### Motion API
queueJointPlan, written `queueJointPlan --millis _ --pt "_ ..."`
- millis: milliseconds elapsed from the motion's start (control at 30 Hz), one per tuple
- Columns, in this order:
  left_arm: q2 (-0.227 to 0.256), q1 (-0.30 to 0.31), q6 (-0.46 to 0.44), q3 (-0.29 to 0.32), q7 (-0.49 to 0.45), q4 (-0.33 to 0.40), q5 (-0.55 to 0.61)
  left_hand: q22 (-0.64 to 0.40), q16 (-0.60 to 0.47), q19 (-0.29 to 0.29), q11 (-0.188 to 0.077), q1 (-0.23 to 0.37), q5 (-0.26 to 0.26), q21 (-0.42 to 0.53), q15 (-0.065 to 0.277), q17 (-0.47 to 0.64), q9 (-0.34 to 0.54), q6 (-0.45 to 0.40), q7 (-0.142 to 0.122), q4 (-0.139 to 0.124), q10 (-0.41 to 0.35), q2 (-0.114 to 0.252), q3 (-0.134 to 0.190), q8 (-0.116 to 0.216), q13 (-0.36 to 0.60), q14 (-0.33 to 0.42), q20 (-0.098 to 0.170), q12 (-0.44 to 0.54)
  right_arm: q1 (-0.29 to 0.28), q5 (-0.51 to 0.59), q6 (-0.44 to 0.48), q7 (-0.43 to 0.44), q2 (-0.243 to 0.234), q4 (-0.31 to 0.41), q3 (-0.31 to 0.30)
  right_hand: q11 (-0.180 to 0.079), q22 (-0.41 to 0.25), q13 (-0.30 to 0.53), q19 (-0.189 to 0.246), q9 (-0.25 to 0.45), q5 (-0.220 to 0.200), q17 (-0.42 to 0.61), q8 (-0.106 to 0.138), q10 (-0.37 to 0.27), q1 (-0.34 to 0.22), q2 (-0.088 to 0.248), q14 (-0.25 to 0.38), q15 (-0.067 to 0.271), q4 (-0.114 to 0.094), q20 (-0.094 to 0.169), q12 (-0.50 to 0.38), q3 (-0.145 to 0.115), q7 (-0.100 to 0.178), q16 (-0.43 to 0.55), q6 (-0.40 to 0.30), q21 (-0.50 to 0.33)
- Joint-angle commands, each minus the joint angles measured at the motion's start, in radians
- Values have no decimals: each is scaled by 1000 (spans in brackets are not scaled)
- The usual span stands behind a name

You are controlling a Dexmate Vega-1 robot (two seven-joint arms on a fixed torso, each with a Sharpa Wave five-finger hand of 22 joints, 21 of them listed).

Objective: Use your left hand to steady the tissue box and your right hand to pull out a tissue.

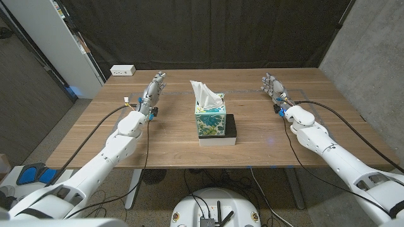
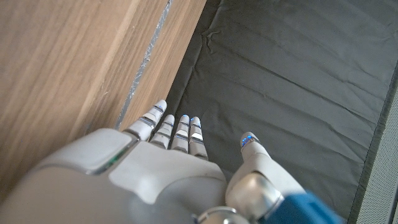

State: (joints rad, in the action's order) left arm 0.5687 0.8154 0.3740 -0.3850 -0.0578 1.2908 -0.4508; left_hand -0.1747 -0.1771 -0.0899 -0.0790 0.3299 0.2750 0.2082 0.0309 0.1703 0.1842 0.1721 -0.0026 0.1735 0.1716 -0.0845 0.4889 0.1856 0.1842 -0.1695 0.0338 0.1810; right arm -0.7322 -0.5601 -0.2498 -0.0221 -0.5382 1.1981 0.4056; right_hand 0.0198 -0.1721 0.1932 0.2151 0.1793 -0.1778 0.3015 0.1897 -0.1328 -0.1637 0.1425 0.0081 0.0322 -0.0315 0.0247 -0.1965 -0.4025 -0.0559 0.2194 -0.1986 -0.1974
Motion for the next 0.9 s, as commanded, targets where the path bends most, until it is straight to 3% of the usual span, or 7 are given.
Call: queueJointPlan --millis 33,167,267,900 --pt "104 -11 -47 -54 -181 64 324 -6 6 -67 62 91 85 -21 -64 6 3 458 54 -1 328 -103 -96 -12 7 -258 -29 -2 -10 4 2 14 -1 7 -2 3 -3 2 3 3 -4 -2 4 -7 -7 0 6 12 10 -9 -6 0 -6 6 -8 -5" --pt "143 -9 -107 -68 -233 111 431 -9 9 -142 90 112 142 -26 -96 8 5 551 95 -10 428 -103 -168 -20 9 -346 -46 -3 -9 7 -1 16 1 3 -1 8 -3 2 6 3 -3 -5 5 -13 -6 -6 12 8 13 -13 -8 3 -9 7 -11 -6" --pt "156 -9 -133 -74 -239 132 460 -9 7 -157 98 113 155 -26 -102 8 5 560 112 -13 449 -103 -187 -25 10 -362 -51 -1 -7 12 -5 17 2 -1 2 8 -3 2 7 3 -3 -7 6 -15 -5 -10 13 6 14 -14 -8 6 -10 7 -14 -6" --pt "149 1 -153 -68 -220 143 419 -10 -3 -151 94 110 179 -14 -99 8 4 549 119 -20 436 -98 -225 -22 10 -359 -39 16 0 23 -5 27 6 -6 7 13 -3 2 11 3 -2 -16 6 -20 -3 -23 19 -6 24 -24 -8 13 -18 5 -20 -5"
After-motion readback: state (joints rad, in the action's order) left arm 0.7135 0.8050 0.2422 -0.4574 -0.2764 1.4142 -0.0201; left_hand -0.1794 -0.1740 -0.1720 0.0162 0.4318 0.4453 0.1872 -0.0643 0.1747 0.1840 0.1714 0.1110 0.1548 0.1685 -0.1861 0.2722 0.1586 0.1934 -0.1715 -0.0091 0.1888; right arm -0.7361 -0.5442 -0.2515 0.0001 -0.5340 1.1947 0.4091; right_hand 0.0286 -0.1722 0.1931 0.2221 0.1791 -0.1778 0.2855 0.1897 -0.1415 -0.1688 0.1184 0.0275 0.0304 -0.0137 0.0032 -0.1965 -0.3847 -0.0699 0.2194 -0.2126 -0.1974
